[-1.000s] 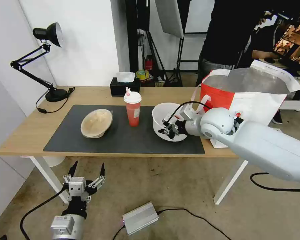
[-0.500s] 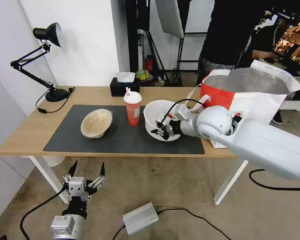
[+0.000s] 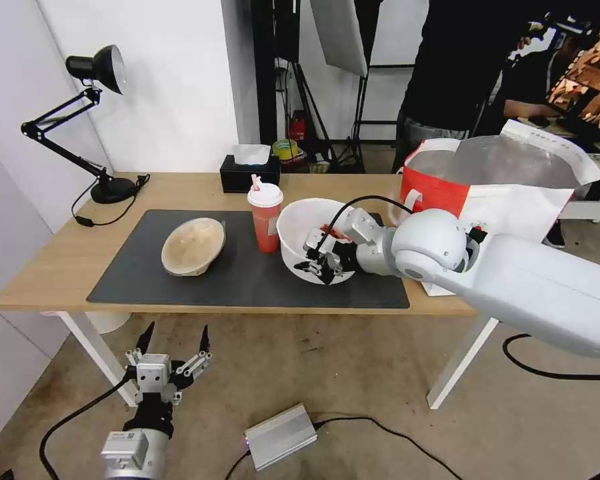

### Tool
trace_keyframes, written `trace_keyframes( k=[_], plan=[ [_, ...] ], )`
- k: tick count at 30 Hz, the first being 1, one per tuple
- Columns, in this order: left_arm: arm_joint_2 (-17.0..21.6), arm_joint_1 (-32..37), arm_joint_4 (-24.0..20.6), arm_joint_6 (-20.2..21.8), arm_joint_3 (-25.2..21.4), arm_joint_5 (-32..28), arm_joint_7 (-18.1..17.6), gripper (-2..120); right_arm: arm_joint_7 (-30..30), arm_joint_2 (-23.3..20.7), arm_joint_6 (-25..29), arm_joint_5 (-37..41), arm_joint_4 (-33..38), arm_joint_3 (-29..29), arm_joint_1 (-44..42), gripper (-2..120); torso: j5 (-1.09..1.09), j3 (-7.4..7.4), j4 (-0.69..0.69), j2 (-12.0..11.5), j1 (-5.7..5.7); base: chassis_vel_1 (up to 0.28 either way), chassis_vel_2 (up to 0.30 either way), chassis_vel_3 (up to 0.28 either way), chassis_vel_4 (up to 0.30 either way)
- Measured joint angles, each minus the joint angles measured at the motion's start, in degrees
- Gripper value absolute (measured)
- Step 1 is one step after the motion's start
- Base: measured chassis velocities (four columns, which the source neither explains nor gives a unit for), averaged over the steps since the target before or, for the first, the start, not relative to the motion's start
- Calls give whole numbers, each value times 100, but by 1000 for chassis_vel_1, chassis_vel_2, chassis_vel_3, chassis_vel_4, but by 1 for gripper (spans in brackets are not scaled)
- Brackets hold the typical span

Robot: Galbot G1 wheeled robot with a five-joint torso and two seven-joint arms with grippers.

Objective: Pick up the trash from the table and place it into the takeout bag.

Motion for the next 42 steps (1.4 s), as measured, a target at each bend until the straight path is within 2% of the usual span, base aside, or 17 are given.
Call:
trace_keyframes(
  k=[16, 24, 35, 42],
  plan=[
    [-19, 28, -23, -6, 11, 16, -2, 100, -2, -436, 0, 197, 528, -115, 238, 0, 1, 0, 0, 0, 0, 0, 0, 0, 0],
    [-12, 34, -55, -9, 10, 19, -3, 100, -23, -585, 0, 431, 771, -221, 725, 0, 0, 0, 0, 0, 0, 0, 0, 0, 0],
    [9, 38, -68, -14, 6, 19, -3, 100, -48, -607, 0, 684, 636, -218, 1198, 0, 0, 0, 0, 0, 0, 0, 0, 0, 0],
    [19, 27, -70, -16, 11, 16, -3, 100, -207, -496, 0, 748, 275, -219, 1599, 0, 0, 0, 0, 0, 0, 0, 0, 0, 0]
  ],
)
